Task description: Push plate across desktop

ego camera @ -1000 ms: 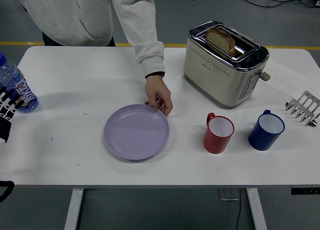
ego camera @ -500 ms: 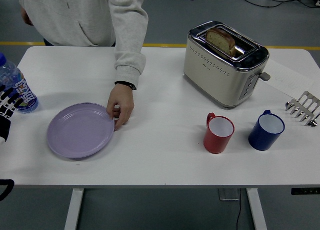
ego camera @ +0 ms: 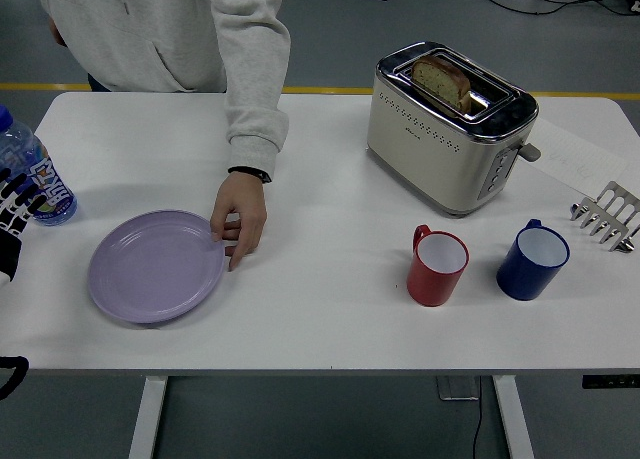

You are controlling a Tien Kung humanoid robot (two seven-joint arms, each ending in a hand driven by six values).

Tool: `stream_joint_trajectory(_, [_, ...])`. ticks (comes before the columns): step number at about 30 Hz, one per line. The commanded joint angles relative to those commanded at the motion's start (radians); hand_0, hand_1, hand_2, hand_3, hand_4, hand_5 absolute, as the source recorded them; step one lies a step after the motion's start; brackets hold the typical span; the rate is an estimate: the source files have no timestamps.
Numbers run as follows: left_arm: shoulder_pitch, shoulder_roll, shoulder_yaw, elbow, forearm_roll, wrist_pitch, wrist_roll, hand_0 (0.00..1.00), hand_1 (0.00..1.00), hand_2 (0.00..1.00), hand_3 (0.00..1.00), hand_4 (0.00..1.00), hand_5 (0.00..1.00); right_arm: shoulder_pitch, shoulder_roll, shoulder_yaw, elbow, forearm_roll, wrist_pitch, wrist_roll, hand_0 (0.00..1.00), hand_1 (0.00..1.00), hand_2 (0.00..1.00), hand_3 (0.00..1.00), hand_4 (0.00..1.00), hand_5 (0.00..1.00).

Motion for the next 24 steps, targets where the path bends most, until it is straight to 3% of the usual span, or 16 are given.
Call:
stream_joint_trajectory(5, [0.001,0.001,-0.004,0.003,0.008,-0.002,-0.005,0.634,0.658,0.650,0.598,0.549,0.998,0.001,0.000,0.003,0.000,-0.004,0.001,0.000,0.603,0.621,0.721,0.661,0.206,0.504])
stream_joint_trajectory(11, [0.007,0.009,-0.003,0.020,0.094,-0.007,-0.030,0.638,0.661,0.650,0.588,0.549,0.998,0.002,0.000,0.003,0.000,-0.006,0.002,-0.001,0.603,0.620,0.721,0.661,0.205,0.505])
stream_joint_trajectory(15, [0.016,0.019,0.027,0.059,0.207,0.030,-0.110,0.638,0.661,0.650,0.588,0.549,0.998,-0.001,0.000,0.002,0.001,-0.007,0.004,-0.003,0.603,0.620,0.721,0.661,0.205,0.505])
stream_joint_trajectory(21, [0.017,0.023,0.110,0.100,0.230,0.077,-0.192,0.653,0.684,0.672,0.588,0.542,0.998,-0.006,0.000,0.002,0.002,-0.013,0.007,-0.007,0.603,0.620,0.721,0.661,0.205,0.504])
stream_joint_trajectory(22, [0.016,0.023,0.112,0.100,0.231,0.079,-0.195,0.721,0.750,0.735,0.625,0.534,0.998,-0.006,0.000,0.002,0.003,-0.013,0.007,-0.007,0.603,0.618,0.721,0.660,0.205,0.504])
stream_joint_trajectory(24, [0.010,0.012,0.148,0.117,0.239,0.110,-0.236,0.721,0.750,0.735,0.625,0.534,0.998,-0.007,0.000,0.002,0.003,-0.019,0.010,-0.008,0.603,0.618,0.721,0.660,0.205,0.504])
